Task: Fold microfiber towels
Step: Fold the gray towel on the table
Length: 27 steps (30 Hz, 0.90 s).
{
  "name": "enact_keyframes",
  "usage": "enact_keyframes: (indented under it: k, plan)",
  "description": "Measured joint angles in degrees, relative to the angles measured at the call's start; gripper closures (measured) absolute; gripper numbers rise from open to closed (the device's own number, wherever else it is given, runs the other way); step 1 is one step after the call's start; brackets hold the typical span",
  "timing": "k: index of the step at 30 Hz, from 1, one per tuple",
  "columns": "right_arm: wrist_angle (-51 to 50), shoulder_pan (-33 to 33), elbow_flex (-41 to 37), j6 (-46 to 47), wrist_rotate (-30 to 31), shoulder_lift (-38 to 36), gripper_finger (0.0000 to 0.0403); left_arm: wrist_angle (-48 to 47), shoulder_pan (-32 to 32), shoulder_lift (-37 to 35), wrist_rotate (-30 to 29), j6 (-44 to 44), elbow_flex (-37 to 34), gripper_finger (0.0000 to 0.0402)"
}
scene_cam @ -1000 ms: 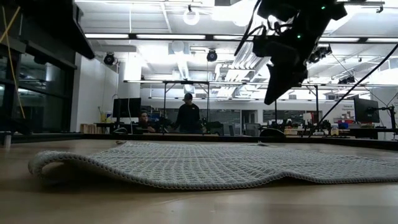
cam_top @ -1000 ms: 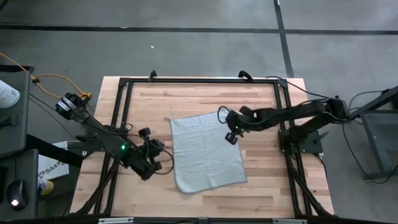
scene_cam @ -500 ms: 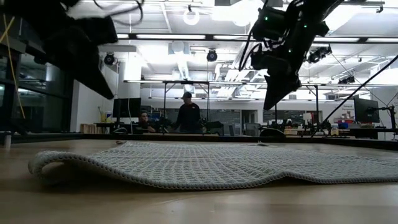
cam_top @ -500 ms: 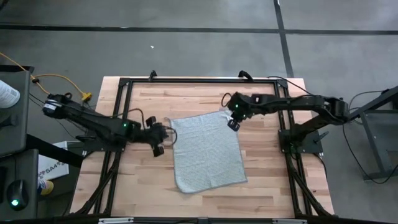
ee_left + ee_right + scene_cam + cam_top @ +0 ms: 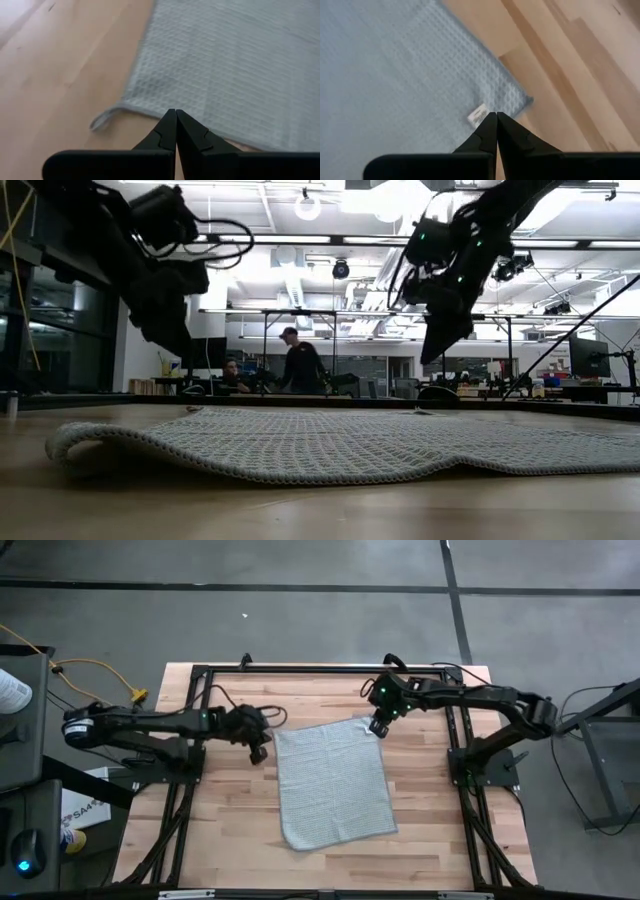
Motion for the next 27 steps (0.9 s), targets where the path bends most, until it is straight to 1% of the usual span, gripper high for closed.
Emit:
enact_keyframes:
  k: [4, 7, 11, 15, 17, 21, 24, 27]
  plan:
    - [1.9, -0.7, -0.1, -2.7, 0.2, 3.5, 0.0397, -0.1, 3.4, 0.0, 1.7, -1.5, -1.2, 0.0401]
    - [2.4, -1.4, 0.0, -4.4, 0.3, 5.6, 0.0385, -0.2, 5.2, 0.0, 2.9, -2.3, -1.6, 0.0401]
    - [2.6, -2.7, 0.0, -5.8, 0.4, 7.0, 0.0359, 0.3, 6.6, 0.0, 3.1, -1.8, -1.7, 0.0402]
    - [2.5, -4.3, 0.0, -6.9, 0.3, 7.1, 0.0330, 3.3, 7.8, 0.0, 3.1, -1.7, -1.7, 0.0398]
    - [2.6, -5.1, 0.0, -7.2, 0.3, 7.1, 0.0317, 4.4, 8.2, 0.0, 3.1, -1.4, -1.7, 0.0387]
    - [3.4, -7.2, 0.0, -8.0, 0.0, 7.1, 0.0299, 5.8, 9.0, 0.6, 3.2, -1.2, -1.7, 0.0352]
    - [4.1, -8.4, 0.0, -8.3, -0.1, 7.1, 0.0291, 5.7, 9.9, 2.7, 3.2, -2.1, -1.7, 0.0321]
    - [4.5, -9.7, 0.0, -8.4, -2.5, 7.1, 0.0290, 6.2, 10.2, 5.9, 3.2, -2.3, -1.7, 0.0294]
